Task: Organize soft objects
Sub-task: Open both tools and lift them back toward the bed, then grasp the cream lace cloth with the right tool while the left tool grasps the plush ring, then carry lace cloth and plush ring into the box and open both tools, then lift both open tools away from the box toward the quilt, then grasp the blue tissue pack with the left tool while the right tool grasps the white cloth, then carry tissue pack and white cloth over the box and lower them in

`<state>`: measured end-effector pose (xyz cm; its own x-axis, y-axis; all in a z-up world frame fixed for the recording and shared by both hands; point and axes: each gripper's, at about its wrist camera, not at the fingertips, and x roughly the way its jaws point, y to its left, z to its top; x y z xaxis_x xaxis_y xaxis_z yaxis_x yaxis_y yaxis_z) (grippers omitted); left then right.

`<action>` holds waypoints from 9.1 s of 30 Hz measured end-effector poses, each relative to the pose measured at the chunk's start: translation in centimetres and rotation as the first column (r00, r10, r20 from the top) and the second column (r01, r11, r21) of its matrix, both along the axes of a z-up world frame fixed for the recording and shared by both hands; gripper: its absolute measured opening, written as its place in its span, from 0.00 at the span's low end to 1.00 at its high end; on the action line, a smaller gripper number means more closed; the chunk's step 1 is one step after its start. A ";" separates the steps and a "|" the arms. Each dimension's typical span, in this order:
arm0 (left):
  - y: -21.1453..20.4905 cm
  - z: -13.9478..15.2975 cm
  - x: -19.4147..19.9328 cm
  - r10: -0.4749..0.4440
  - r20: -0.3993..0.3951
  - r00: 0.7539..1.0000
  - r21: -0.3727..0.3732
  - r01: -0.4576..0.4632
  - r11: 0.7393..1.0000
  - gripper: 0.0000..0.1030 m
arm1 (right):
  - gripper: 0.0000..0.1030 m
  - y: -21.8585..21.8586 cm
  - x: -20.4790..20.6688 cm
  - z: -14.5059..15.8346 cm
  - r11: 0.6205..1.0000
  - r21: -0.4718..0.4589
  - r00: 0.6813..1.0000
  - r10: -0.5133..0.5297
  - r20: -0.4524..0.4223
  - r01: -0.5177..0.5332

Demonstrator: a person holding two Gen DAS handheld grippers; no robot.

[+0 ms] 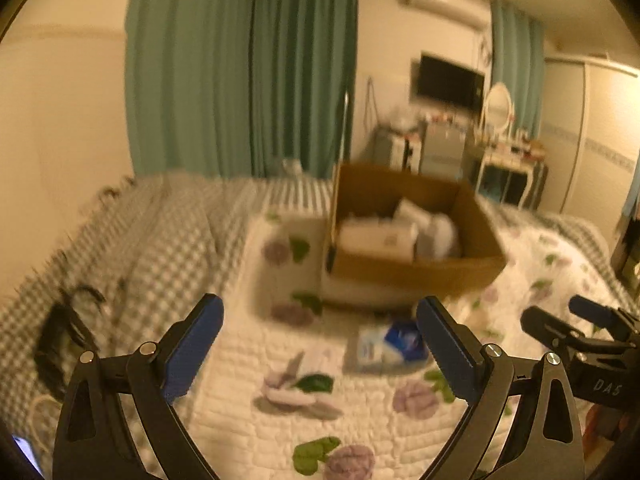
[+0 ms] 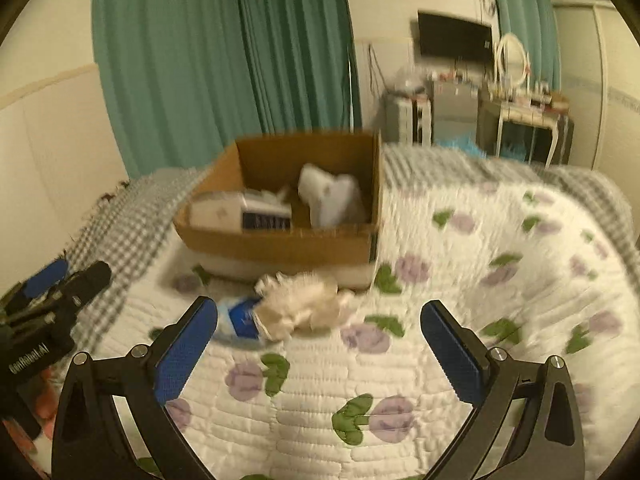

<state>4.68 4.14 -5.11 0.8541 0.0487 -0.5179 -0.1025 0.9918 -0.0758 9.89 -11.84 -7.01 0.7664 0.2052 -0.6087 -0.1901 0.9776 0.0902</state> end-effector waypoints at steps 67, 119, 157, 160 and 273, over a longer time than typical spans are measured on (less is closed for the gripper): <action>-2.5 7.6 -4.9 -0.148 -0.009 0.989 -0.056 0.147 0.988 0.43 | 0.17 -1.4 -7.3 8.2 0.989 0.053 0.989 0.137 0.056 -0.140; -4.8 2.3 23.5 0.006 -0.126 0.992 0.147 0.013 0.989 0.54 | 0.62 0.1 24.8 2.0 0.984 0.106 0.987 0.150 -0.056 -0.144; -2.0 23.3 -7.2 0.029 0.408 0.913 0.089 -0.071 0.993 0.95 | 1.00 -2.8 -9.3 25.6 0.986 0.008 0.893 0.146 0.425 -0.165; -1.7 20.1 -5.9 0.048 0.347 0.937 0.077 -0.080 0.994 0.95 | 1.00 -3.1 -8.0 21.8 0.989 -0.027 0.915 0.145 0.376 -0.146; -3.6 6.4 -1.3 -0.046 0.006 0.999 0.103 0.045 0.994 0.70 | 0.53 2.3 0.3 8.1 0.972 -0.093 0.976 0.215 -0.015 -0.216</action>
